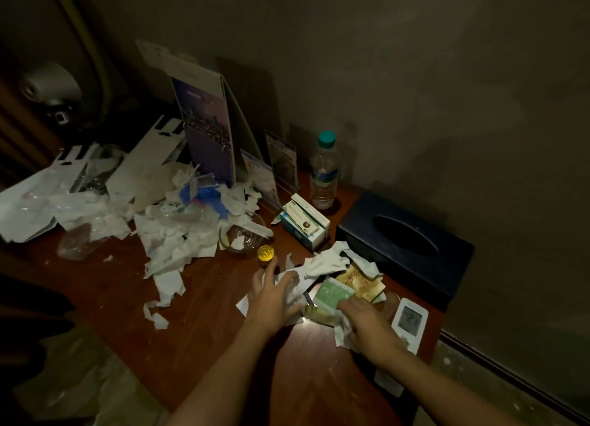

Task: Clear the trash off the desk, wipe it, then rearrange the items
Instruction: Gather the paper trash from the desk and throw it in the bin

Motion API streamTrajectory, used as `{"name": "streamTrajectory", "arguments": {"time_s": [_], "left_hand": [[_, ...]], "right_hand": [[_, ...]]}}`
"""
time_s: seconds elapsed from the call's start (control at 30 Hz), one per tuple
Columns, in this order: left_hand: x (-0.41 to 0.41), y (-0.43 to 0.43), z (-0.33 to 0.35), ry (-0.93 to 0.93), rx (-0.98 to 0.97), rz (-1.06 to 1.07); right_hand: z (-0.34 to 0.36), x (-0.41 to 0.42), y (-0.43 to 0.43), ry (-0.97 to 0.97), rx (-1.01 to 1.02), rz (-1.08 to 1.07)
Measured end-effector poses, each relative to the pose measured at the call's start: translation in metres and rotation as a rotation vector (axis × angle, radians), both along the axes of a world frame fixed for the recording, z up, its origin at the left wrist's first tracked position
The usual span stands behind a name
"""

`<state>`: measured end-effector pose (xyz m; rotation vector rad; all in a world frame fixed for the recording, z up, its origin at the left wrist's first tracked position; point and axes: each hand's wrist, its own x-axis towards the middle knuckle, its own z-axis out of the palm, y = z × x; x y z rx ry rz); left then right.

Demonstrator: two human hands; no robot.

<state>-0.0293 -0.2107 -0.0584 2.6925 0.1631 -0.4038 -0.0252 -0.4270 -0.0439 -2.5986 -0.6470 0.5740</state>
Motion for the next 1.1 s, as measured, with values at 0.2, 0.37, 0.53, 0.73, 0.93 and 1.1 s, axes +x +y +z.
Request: {"name": "streamTrajectory", "arguments": {"time_s": [0.2, 0.37, 0.53, 0.73, 0.93, 1.1], "left_hand": [[0.001, -0.005, -0.01, 0.132, 0.162, -0.108], [0.001, -0.006, -0.013, 0.091, 0.141, -0.105], [0.0, -0.007, -0.015, 0.074, 0.169, -0.094], [0.0, -0.009, -0.018, 0.083, 0.194, -0.084], [-0.002, -0.01, -0.018, 0.078, 0.196, -0.084], [-0.001, -0.011, -0.018, 0.095, 0.184, -0.08]], "right_hand": [[-0.008, 0.015, 0.012, 0.103, 0.028, -0.07], [-0.009, 0.025, 0.016, 0.087, 0.034, -0.054], [-0.011, 0.049, 0.012, 0.075, 0.027, -0.005], [-0.004, 0.048, 0.019, -0.002, 0.032, 0.175], [0.003, 0.044, 0.009, 0.04, 0.353, -0.287], [0.019, 0.053, -0.004, 0.362, 0.341, -0.409]]}}
